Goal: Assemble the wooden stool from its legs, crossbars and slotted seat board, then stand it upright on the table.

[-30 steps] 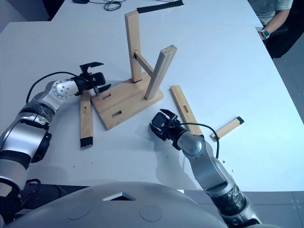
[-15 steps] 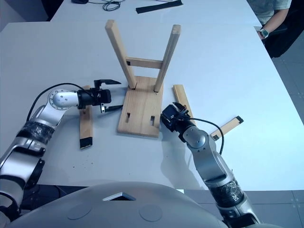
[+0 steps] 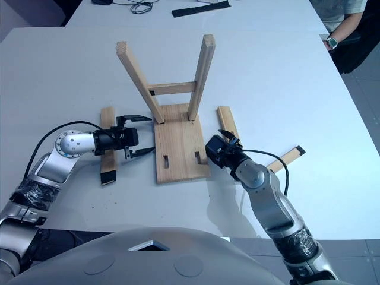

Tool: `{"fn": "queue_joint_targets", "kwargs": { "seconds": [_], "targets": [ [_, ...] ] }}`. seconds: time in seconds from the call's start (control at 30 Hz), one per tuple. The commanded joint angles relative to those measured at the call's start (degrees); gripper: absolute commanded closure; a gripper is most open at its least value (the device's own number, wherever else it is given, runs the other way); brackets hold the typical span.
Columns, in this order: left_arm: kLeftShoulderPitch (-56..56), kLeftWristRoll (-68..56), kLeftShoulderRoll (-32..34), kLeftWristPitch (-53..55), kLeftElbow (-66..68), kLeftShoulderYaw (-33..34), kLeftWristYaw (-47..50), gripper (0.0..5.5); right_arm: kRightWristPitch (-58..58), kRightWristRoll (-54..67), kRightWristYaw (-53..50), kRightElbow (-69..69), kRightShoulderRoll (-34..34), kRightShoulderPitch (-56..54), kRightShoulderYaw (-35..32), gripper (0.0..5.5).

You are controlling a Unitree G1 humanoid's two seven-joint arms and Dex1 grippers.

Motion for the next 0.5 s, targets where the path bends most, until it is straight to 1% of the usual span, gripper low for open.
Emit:
{"fn": "queue_joint_targets", "kwargs": {
  "seconds": [0.03, 0.13, 0.27, 0.4, 0.5],
  "targets": [
    [1.1, -2.2, -0.5, 0.7, -4.6, 0.1, -0.5, 0.72, 0.9, 2.0, 3.3, -1.4, 0.8, 1.0, 2.8, 2.05],
    [3.1, -3.6, 0.2, 2.1, -8.1, 0.2, -1.5, 0.72, 1.4, 2.2, 3.8, -2.2, 0.7, 0.7, 1.6, 2.05],
    [5.3, -4.2, 0.7, 3.9, -11.2, 0.9, -1.5, 0.72, 3.0, 3.2, 5.2, -4.9, -0.3, 0.3, -1.6, 2.05],
    [5.6, -4.0, 1.0, 4.8, -9.3, 3.4, 0.5, 0.72, 10.1, 11.6, 10.1, -14.6, -0.2, 1.6, -10.9, 2.05],
    [6.3, -3.8, 1.0, 5.5, -9.2, 4.7, 1.8, 0.72, 14.3, 17.2, 13.3, -17.6, -1.1, 0.2, -15.9, 2.05]
  ]
}}
